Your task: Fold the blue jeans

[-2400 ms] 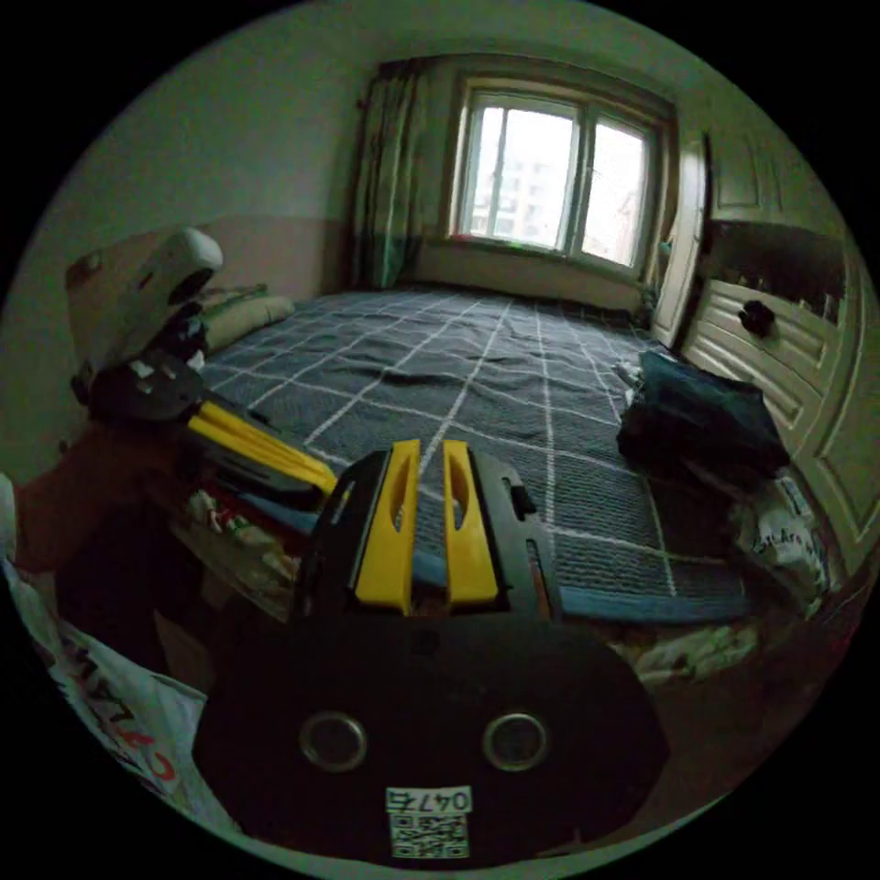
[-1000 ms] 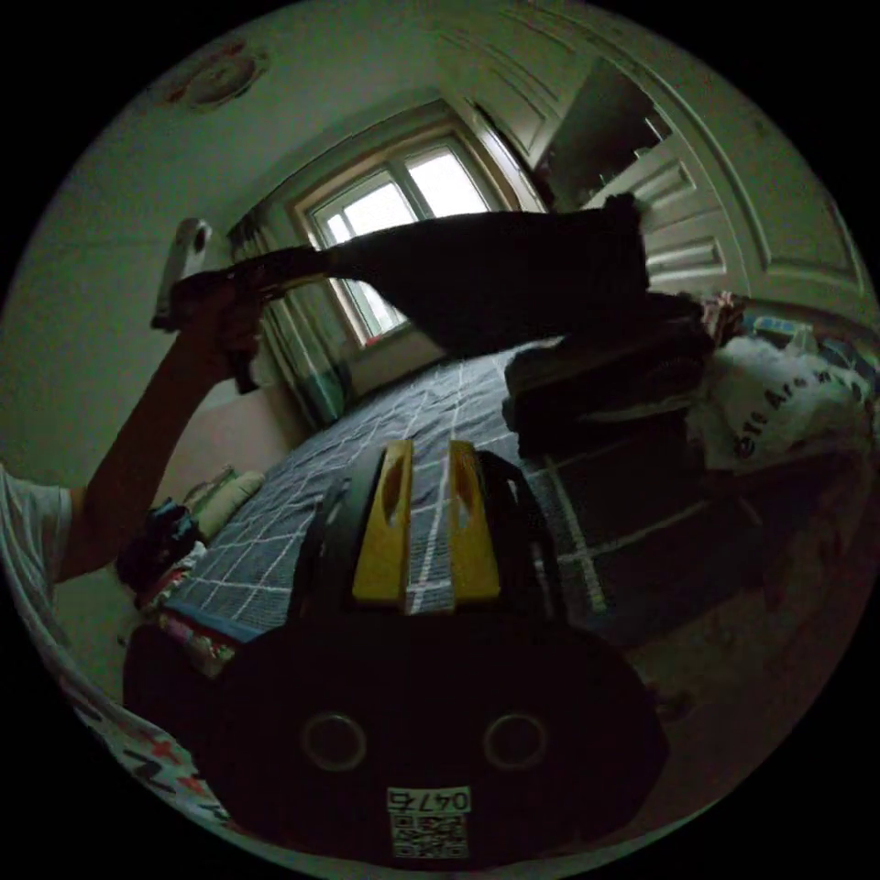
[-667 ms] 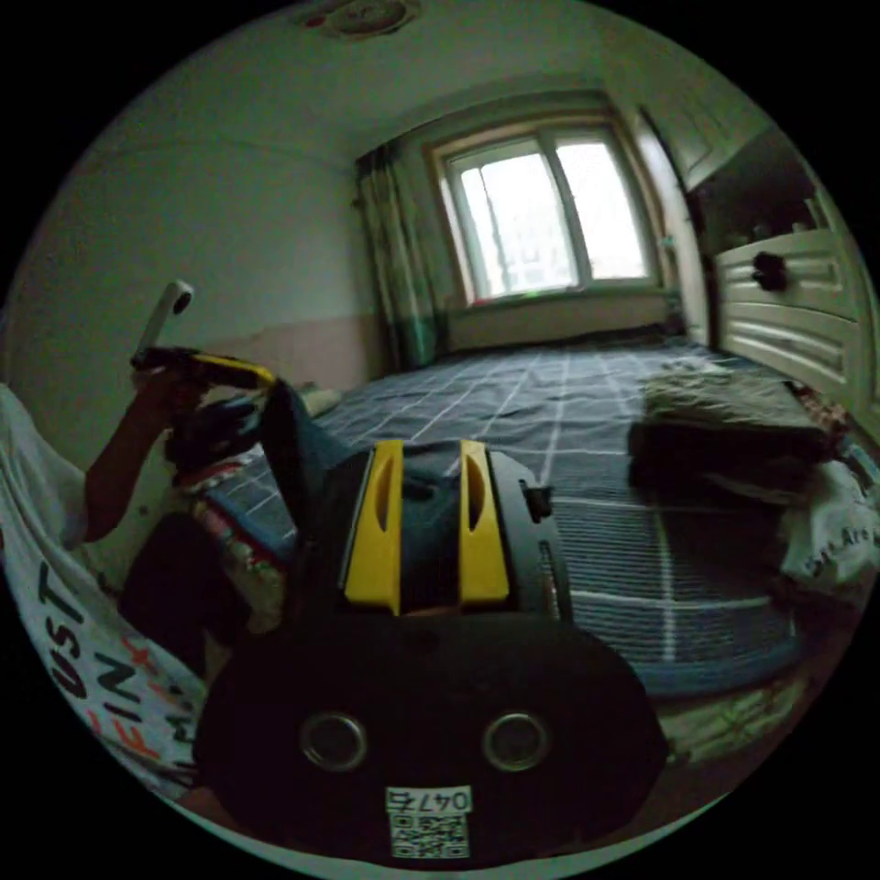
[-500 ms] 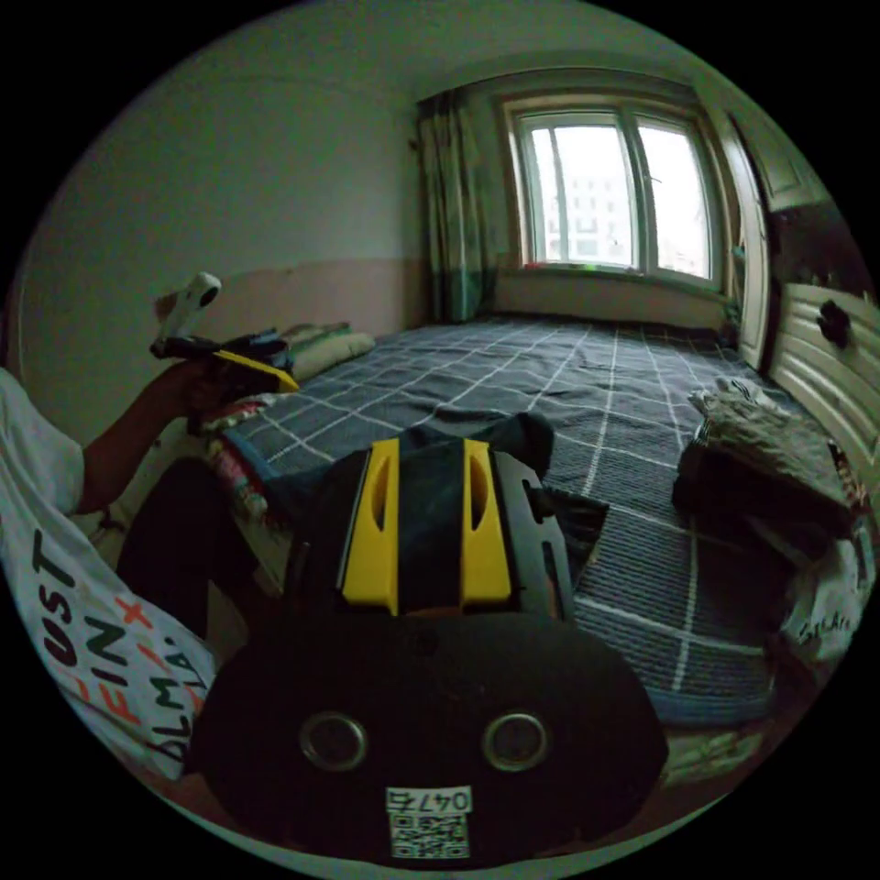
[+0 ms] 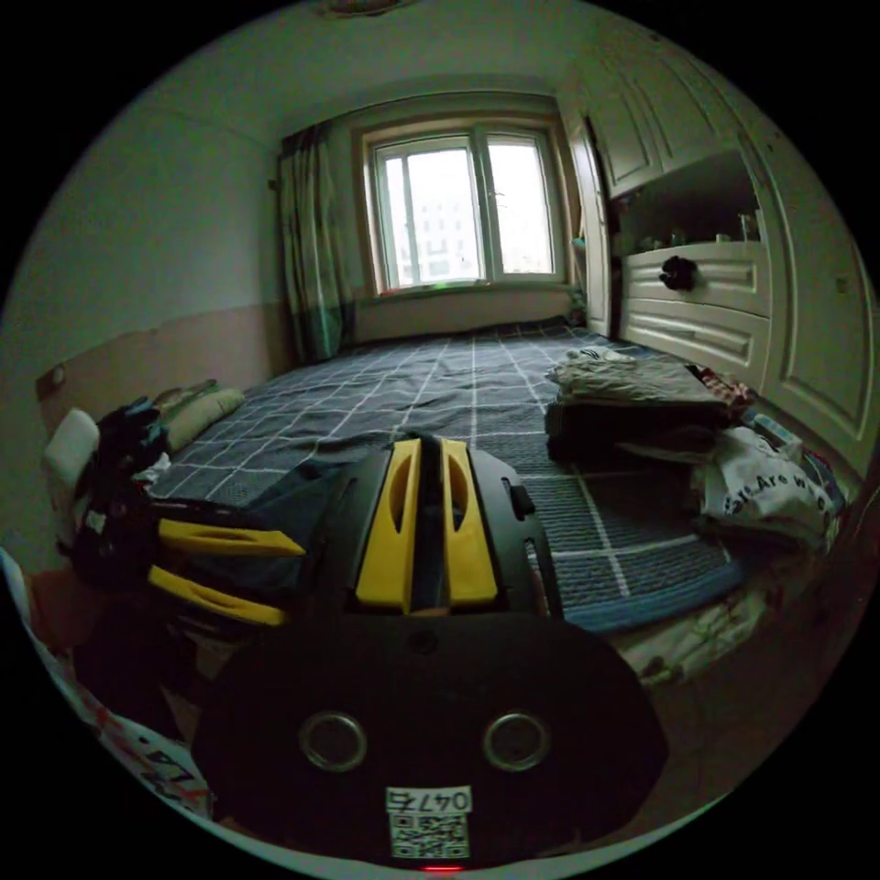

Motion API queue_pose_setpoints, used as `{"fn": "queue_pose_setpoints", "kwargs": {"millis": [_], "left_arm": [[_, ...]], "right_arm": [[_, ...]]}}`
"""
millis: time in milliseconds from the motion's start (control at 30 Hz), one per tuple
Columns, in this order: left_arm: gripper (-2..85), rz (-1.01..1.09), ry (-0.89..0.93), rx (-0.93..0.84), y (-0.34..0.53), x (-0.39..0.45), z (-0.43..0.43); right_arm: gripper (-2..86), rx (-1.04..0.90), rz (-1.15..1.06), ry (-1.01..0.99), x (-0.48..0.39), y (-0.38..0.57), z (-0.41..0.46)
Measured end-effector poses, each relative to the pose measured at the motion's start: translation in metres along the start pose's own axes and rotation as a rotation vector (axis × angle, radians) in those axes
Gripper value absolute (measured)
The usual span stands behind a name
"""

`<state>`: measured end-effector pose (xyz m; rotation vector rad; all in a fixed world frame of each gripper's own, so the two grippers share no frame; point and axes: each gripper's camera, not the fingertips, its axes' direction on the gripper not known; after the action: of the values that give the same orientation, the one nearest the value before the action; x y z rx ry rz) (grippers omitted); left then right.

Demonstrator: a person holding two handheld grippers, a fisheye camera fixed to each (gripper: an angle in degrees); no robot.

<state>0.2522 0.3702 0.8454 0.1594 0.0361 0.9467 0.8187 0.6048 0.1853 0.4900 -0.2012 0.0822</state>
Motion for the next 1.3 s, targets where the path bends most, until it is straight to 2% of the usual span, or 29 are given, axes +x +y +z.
{"fn": "queue_pose_setpoints", "kwargs": {"millis": [33, 167, 267, 400, 500, 567, 633, 700, 767, 867, 933, 1033, 1100, 1167, 1233, 1300], "left_arm": [[3.7, -0.026, 0.004, 0.010, 0.012, -0.006, -0.001], [1.3, -0.094, 0.093, 0.090, 0.063, -0.039, -0.022], [0.5, -0.283, 0.181, 0.195, 0.119, -0.091, -0.043], [-0.1, -0.771, -0.012, 0.427, 0.249, -0.166, -0.102], [-0.3, -1.072, -0.242, 0.522, 0.375, -0.177, -0.154], [-0.3, -1.237, -0.386, 0.483, 0.450, -0.171, -0.179], [-0.3, -1.380, -0.399, 0.263, 0.536, -0.171, -0.187], [-0.3, -1.501, -0.488, 0.136, 0.592, -0.166, -0.189], [0.2, -1.522, -0.560, 0.102, 0.633, -0.160, -0.195], [4.7, -1.464, -0.491, 0.197, 0.673, -0.160, -0.202], [9.0, -1.332, -0.340, 0.144, 0.680, -0.173, -0.186], [8.7, -1.081, -0.116, 0.083, 0.659, -0.186, -0.146], [8.4, -0.933, -0.070, 0.054, 0.637, -0.186, -0.119], [8.4, -0.819, -0.162, -0.043, 0.616, -0.187, -0.091], [8.9, -0.734, -0.467, -0.304, 0.608, -0.199, -0.045], [8.7, -0.668, -0.476, -0.513, 0.617, -0.214, -0.002]], "right_arm": [[0.7, 0.003, 0.008, -0.003, 0.001, 0.001, 0.002], [0.1, 0.005, 0.091, -0.104, 0.008, 0.007, 0.021], [-0.1, 0.021, 0.125, -0.187, 0.006, 0.010, 0.034], [-0.2, 0.040, 0.124, -0.198, -0.009, 0.011, 0.053], [0.2, -0.008, 0.089, -0.271, -0.029, 0.008, 0.079], [1.5, -0.057, 0.042, -0.311, -0.048, 0.005, 0.097], [3.3, -0.115, -0.021, -0.326, -0.070, 0.001, 0.115], [5.7, -0.200, -0.114, -0.285, -0.102, -0.003, 0.142], [7.4, -0.262, -0.174, -0.214, -0.123, -0.004, 0.163], [9.9, -0.344, -0.235, -0.174, -0.152, -0.006, 0.195], [10.3, -0.373, -0.274, -0.188, -0.171, -0.006, 0.212], [10.0, -0.406, -0.372, -0.177, -0.206, -0.002, 0.239], [9.4, -0.431, -0.405, -0.170, -0.227, 0.004, 0.260], [8.8, -0.442, -0.406, -0.181, -0.235, 0.008, 0.273], [8.4, -0.454, -0.401, -0.187, -0.239, 0.011, 0.285], [7.9, -0.466, -0.388, -0.182, -0.240, 0.014, 0.300]]}}
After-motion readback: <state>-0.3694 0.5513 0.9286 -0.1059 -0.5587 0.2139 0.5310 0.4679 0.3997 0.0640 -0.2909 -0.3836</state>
